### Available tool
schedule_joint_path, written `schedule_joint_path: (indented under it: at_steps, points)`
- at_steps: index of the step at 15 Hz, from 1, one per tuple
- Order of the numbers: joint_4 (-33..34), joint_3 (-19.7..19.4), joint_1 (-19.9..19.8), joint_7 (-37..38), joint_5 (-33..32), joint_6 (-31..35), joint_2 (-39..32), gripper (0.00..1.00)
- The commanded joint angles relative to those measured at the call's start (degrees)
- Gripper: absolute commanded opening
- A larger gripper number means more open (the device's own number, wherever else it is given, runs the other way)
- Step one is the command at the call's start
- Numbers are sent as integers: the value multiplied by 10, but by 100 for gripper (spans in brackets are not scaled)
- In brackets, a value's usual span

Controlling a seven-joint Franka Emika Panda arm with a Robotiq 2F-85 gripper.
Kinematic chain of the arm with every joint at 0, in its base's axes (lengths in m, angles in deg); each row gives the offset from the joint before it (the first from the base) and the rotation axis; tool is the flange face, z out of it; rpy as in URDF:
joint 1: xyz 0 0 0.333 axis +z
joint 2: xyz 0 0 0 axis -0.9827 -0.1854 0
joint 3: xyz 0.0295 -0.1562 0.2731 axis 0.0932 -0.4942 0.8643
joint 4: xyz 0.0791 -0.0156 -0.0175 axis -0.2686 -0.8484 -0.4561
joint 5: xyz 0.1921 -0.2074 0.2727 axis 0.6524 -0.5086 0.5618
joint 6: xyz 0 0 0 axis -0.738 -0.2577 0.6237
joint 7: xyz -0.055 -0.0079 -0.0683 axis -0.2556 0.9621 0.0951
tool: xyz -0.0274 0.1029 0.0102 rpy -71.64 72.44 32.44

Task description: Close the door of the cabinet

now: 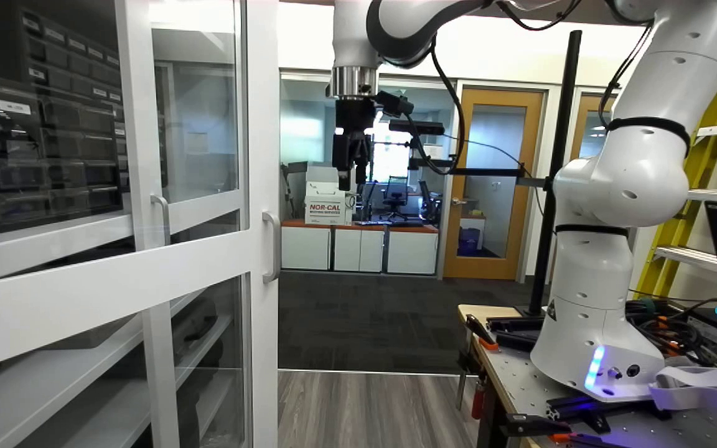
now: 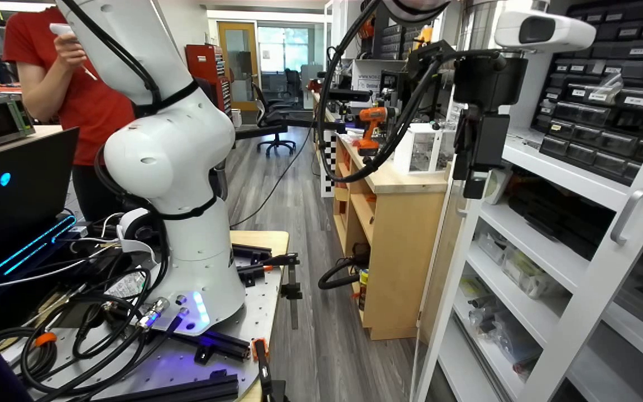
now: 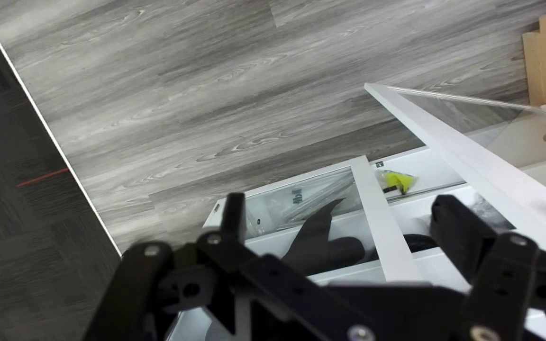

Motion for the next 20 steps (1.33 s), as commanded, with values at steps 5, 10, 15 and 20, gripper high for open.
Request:
schedule_joint_path:
  at_steps: [5,10,15,20]
  points:
    - [-106,43,19,84,17,115,93,100]
    - [-149,68,19,104,12,145,143,100]
    - [-144,100,23,121,11,177,140,100]
    - [-126,126,24,155,23,212,112,100]
